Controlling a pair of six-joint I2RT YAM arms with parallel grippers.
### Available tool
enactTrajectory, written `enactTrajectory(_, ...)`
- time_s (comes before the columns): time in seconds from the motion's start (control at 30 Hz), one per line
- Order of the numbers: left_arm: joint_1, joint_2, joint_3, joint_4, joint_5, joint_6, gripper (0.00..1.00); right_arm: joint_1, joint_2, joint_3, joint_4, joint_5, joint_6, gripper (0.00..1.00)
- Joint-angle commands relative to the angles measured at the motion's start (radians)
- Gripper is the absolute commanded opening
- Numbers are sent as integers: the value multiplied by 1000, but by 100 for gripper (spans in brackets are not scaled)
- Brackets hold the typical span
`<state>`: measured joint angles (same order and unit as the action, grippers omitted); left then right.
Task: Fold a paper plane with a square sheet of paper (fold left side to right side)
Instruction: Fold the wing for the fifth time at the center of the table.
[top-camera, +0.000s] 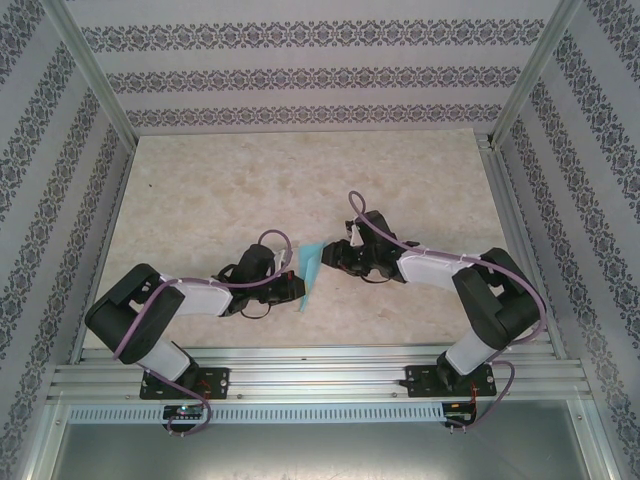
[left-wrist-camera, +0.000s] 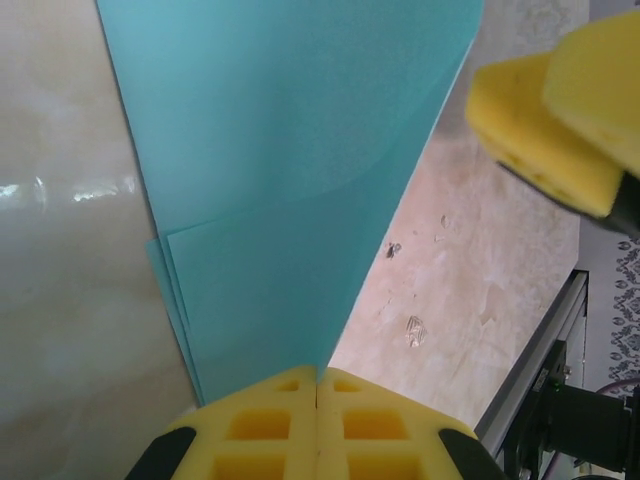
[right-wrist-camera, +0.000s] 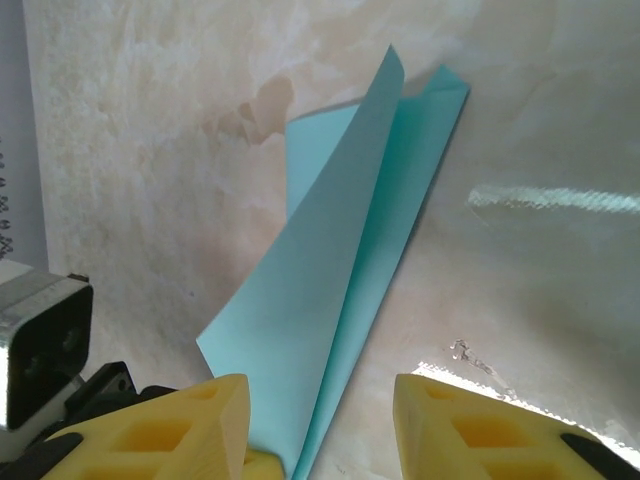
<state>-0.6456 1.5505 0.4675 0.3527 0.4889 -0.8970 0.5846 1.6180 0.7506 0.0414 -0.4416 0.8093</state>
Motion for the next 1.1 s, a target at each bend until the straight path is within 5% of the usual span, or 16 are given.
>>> enactTrajectory(0.0,20,13,5,72,15,-28,0,23,33,35,31,22,7,43)
enactTrajectory(1.07,31,80,-22,153,36,-68,0,73,187,110,45,24,34,33)
